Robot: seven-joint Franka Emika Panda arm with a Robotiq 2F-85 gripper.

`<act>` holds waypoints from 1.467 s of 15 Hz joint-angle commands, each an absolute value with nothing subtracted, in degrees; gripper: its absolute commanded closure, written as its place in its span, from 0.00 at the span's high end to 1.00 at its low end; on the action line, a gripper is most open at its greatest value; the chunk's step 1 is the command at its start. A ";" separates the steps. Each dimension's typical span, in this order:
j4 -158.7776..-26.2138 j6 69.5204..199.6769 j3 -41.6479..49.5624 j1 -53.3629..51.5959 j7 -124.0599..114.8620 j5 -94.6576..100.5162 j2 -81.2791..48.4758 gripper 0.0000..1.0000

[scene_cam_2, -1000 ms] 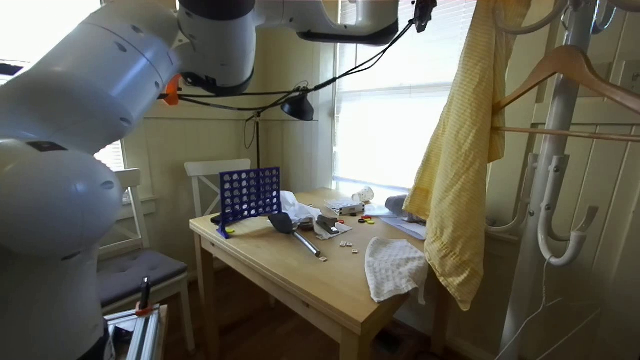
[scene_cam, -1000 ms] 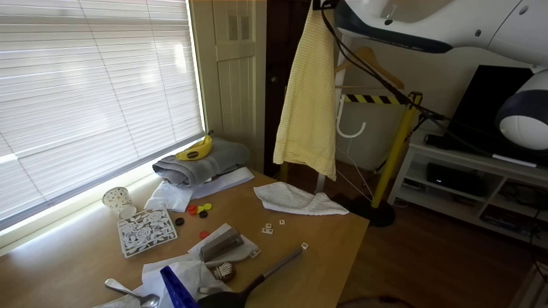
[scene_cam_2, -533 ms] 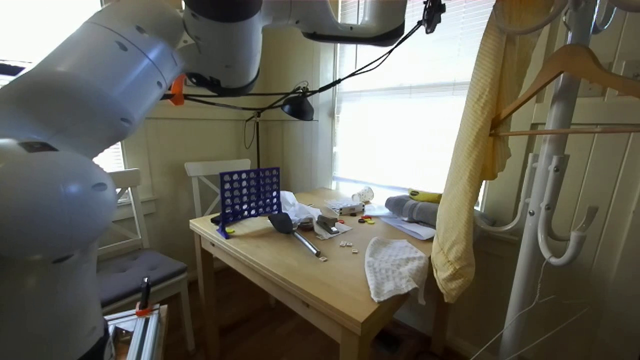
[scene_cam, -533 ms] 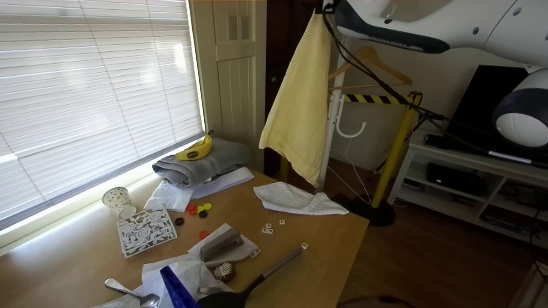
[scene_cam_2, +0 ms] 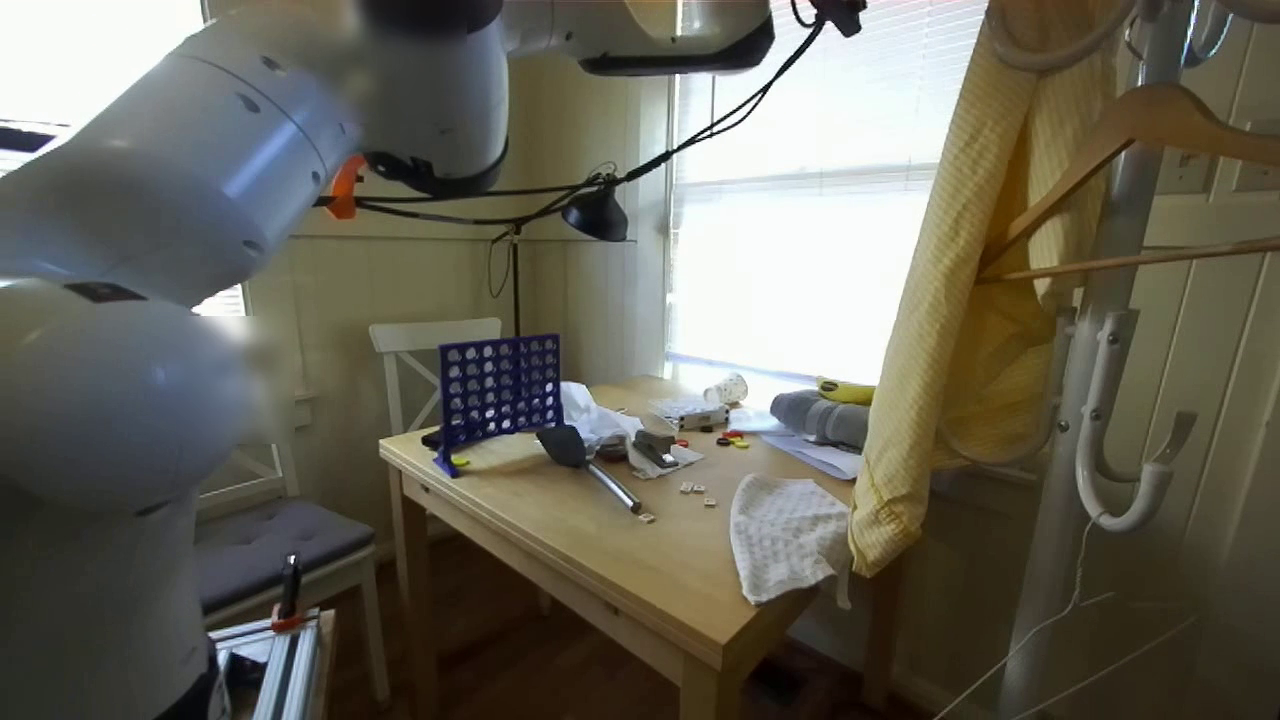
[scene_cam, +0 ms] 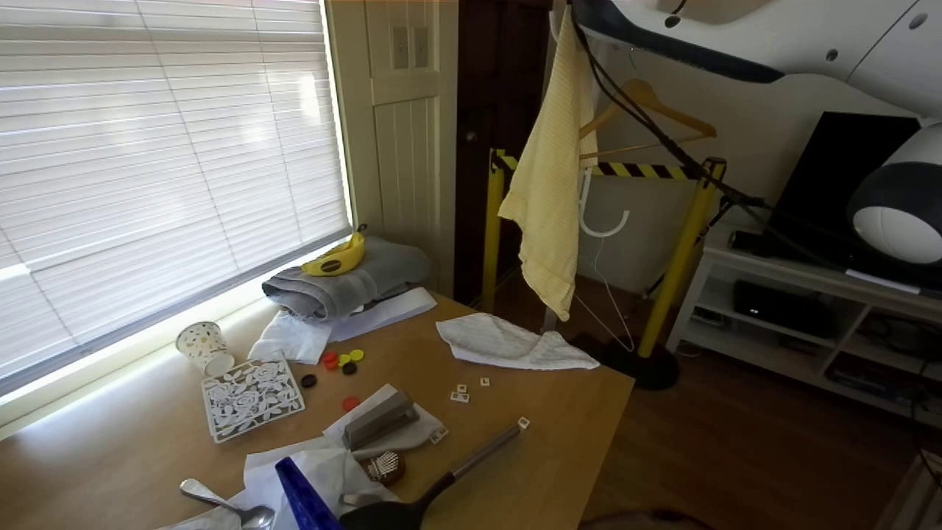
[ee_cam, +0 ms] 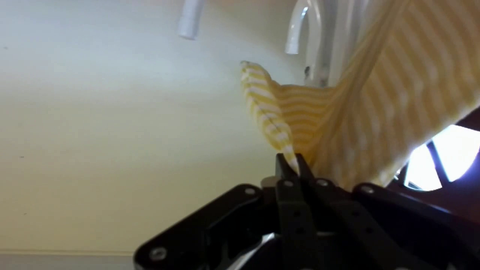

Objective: Hang the yellow towel on the stand

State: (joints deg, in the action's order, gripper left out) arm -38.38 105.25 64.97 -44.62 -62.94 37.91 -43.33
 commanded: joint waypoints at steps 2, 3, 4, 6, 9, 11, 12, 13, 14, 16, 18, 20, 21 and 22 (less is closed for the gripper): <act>-35.98 91.92 69.53 -47.06 -62.44 42.13 -46.63 0.00; -36.25 89.13 70.10 -47.82 -61.61 42.92 -47.17 0.00; -36.64 86.67 70.57 -48.40 -60.78 43.56 -47.67 0.00; -37.76 81.47 71.11 -49.62 -58.50 44.48 -48.31 0.00; -39.42 73.52 71.33 -50.76 -55.29 44.25 -49.40 0.00; -40.43 68.78 70.79 -51.08 -53.53 43.59 -50.03 0.00; -41.14 66.88 70.35 -51.12 -52.66 43.20 -50.36 0.00; -42.21 65.26 69.76 -51.27 -51.29 42.80 -50.44 0.00; -43.22 64.15 68.96 -51.46 -50.55 41.96 -50.32 0.00; -45.34 62.06 67.40 -51.54 -49.52 40.65 -50.20 0.00; -47.27 60.81 65.80 -51.28 -48.74 39.95 -50.15 0.00; -48.97 61.03 64.04 -50.90 -47.79 39.03 -49.90 0.00; -49.93 61.51 63.23 -50.87 -47.10 38.74 -49.75 0.00; -50.58 62.23 62.40 -50.54 -47.29 37.90 -49.64 0.00</act>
